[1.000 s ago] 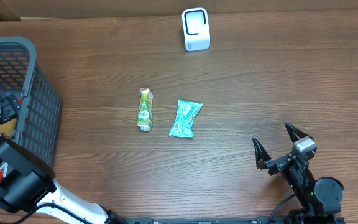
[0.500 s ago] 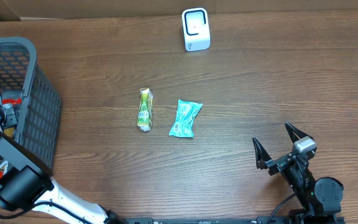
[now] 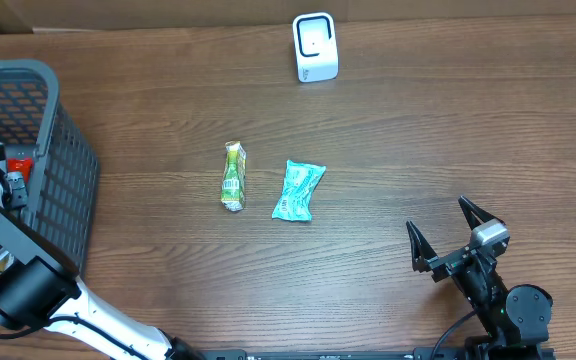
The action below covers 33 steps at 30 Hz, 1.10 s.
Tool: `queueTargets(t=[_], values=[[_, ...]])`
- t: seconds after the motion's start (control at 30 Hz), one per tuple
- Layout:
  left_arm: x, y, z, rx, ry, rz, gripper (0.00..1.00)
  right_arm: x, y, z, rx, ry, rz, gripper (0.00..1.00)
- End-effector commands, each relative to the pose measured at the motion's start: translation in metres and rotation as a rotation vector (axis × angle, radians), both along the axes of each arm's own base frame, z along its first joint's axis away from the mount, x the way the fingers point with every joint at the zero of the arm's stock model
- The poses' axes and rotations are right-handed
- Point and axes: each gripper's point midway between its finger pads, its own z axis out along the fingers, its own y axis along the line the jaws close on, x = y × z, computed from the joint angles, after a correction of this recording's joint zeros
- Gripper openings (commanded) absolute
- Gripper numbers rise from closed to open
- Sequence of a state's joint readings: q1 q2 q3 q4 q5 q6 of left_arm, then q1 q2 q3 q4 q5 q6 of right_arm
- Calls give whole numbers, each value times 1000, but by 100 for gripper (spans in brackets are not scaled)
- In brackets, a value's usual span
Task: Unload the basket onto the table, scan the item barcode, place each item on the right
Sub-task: 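Lower the left gripper into the basket and grasp the spaghetti pack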
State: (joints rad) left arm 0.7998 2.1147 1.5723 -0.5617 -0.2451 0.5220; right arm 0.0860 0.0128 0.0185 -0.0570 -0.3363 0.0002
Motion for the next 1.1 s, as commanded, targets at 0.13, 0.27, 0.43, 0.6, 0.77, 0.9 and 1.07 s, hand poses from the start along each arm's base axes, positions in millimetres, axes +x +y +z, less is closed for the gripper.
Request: queueTargets(t=[0.13, 0.27, 0.43, 0.6, 0.77, 0.9, 1.07], values=[[11, -28, -33, -81, 37, -29, 4, 0, 1, -3, -1, -1, 2, 100], [27, -38, -16, -62, 4, -42, 4, 0, 1, -3, -1, -1, 2, 100], [50, -38, 46, 8, -152, 20, 4, 0, 1, -3, -1, -1, 2, 100], [49, -38, 124, 84, -317, 114, 4, 0, 1, -3, -1, 0, 2, 100], [32, -51, 203, 135, -505, 202, 4, 0, 1, -3, -1, -1, 2, 100], [20, -61, 249, 174, -618, 226, 4, 0, 1, -3, -1, -1, 2, 100], [10, -70, 285, 214, -698, 222, 4, 0, 1, -3, -1, -1, 2, 100]])
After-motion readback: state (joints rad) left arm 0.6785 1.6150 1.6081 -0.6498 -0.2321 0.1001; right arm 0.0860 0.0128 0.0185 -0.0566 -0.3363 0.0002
